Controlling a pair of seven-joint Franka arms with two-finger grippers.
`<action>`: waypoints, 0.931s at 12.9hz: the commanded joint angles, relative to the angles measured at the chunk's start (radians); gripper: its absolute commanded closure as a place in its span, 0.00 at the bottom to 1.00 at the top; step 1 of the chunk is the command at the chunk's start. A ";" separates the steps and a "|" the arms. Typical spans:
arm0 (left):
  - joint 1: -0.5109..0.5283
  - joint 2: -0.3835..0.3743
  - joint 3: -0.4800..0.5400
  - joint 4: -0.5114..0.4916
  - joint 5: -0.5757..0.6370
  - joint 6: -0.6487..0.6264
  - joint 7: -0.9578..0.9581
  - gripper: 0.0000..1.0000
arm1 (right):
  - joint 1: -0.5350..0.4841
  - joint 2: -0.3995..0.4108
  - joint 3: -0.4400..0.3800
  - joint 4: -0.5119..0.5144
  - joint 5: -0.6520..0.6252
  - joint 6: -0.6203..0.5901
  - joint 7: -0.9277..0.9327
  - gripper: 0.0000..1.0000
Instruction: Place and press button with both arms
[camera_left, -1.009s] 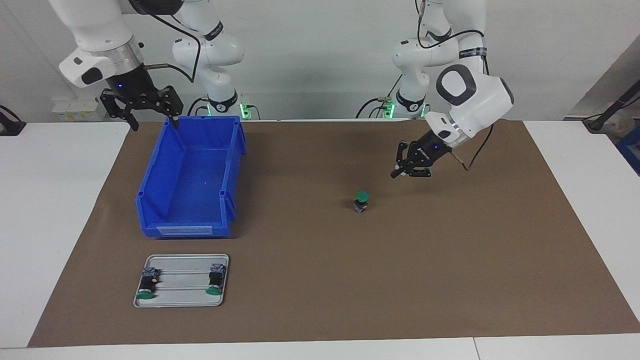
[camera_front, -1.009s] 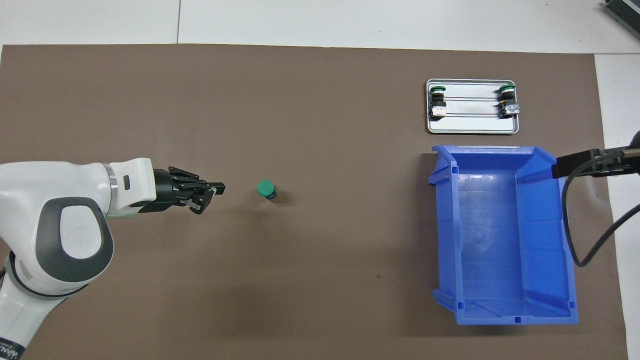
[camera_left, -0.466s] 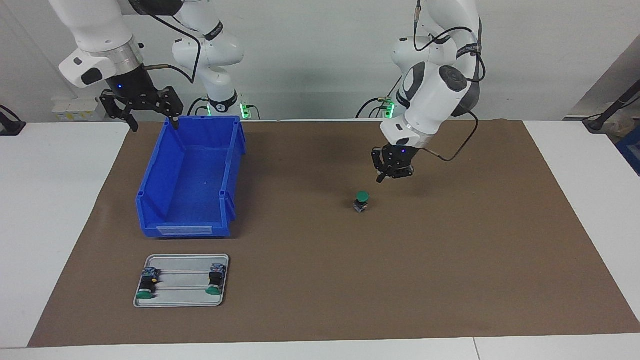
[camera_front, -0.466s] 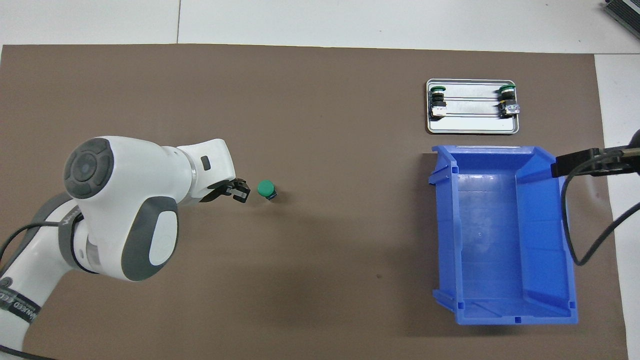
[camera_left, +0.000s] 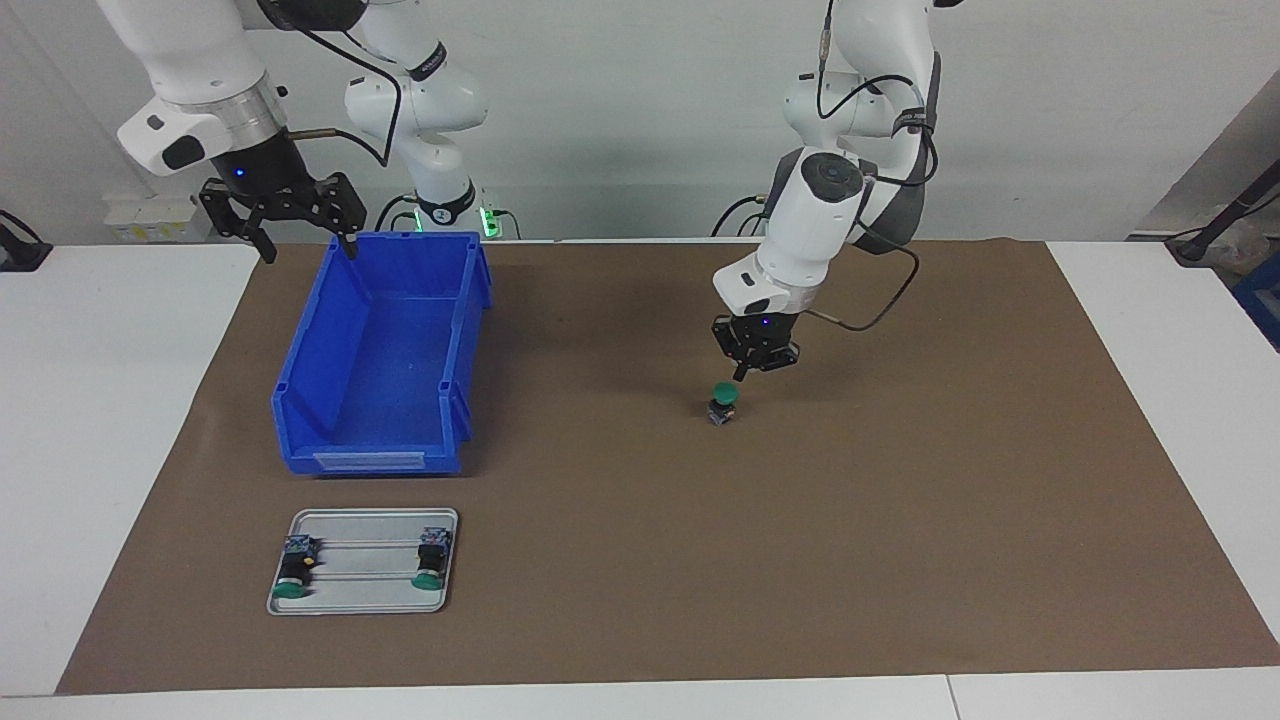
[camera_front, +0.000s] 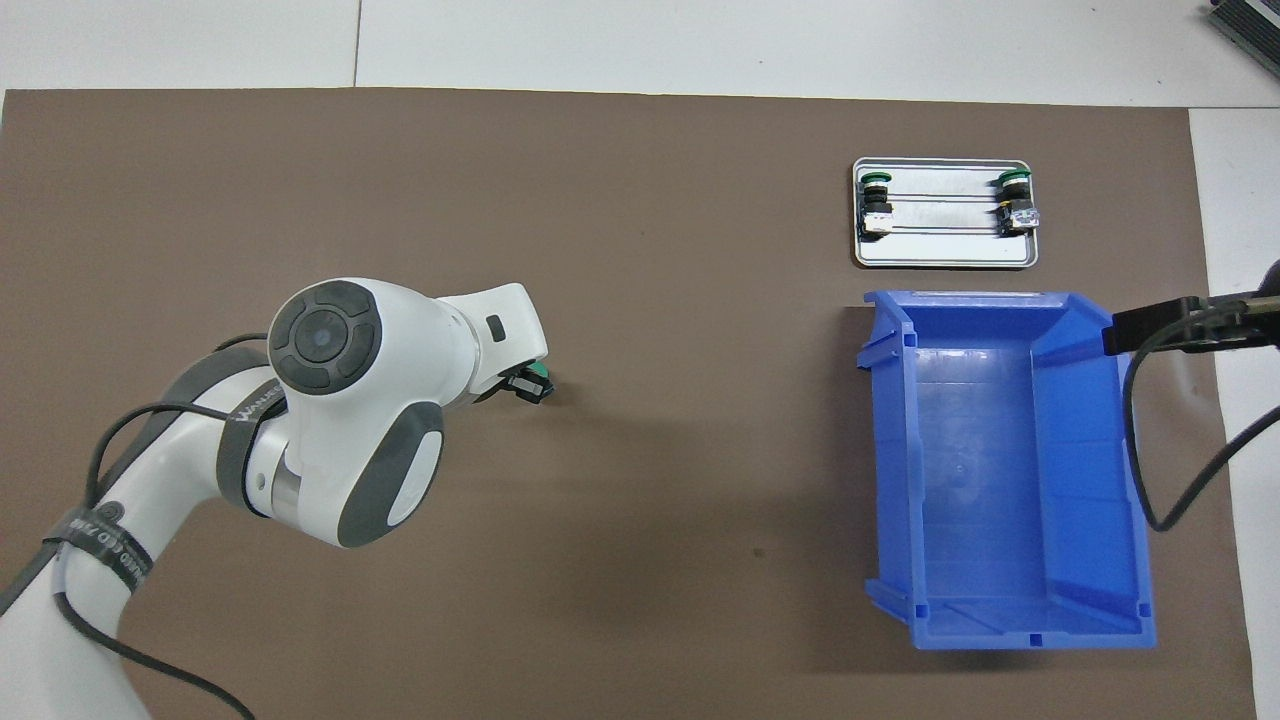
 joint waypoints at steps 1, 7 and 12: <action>-0.023 0.044 0.013 0.025 0.038 0.007 -0.030 1.00 | -0.001 -0.017 0.003 -0.013 -0.001 -0.006 0.011 0.00; -0.043 0.103 0.013 0.016 0.039 0.048 -0.047 1.00 | -0.001 -0.017 0.003 -0.013 -0.001 -0.006 0.011 0.00; -0.045 0.104 0.016 0.033 0.039 0.033 -0.065 1.00 | -0.002 -0.017 0.003 -0.013 -0.002 -0.006 0.011 0.00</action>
